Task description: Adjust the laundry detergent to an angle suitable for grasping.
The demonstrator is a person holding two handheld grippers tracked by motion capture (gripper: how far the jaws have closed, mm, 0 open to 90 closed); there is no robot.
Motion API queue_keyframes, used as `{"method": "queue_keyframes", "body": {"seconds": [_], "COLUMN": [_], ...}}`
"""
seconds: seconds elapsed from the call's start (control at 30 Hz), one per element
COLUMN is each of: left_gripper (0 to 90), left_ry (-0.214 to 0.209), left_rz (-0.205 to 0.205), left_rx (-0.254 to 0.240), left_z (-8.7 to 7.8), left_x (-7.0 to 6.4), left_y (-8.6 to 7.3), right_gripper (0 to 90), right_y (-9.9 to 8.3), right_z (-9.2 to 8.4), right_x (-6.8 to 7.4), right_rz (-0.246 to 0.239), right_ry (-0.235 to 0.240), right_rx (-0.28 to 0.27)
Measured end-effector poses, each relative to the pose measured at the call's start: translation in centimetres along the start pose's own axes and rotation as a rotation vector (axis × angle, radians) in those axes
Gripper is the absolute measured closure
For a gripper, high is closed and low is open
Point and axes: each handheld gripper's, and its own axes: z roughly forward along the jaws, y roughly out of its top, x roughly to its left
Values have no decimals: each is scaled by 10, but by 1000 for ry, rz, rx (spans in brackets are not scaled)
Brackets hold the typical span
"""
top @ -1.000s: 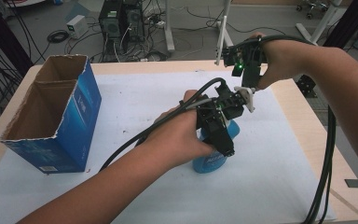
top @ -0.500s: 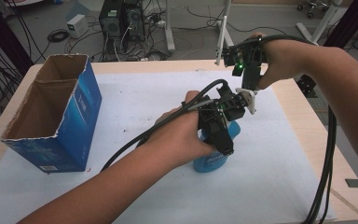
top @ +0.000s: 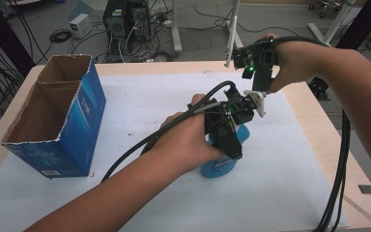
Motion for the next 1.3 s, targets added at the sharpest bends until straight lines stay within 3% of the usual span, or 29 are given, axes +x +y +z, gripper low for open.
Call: {"method": "queue_keyframes", "body": {"seconds": [0.23, 0.53, 0.67, 0.97, 1.3], "left_gripper": [390, 390, 390, 389, 388], "left_ry": [-34, -48, -84, -180, -240], "left_rz": [-3, 94, 151, 231, 292], "left_rx": [-15, 23, 25, 10, -6], "left_z": [-14, -33, -45, -69, -88], "left_x": [2, 2, 3, 6, 16], "left_y": [-4, -13, -20, -39, -58], "right_gripper": [33, 34, 33, 33, 33], "right_y": [0, 4, 10, 24, 44], "right_z": [0, -2, -4, -3, 0], "right_x": [-1, 3, 6, 15, 29], "right_rz": [-5, -16, -27, -57, -117], "right_ry": [-1, -2, -1, 8, 13], "right_rx": [0, -5, -10, -13, -8]}}
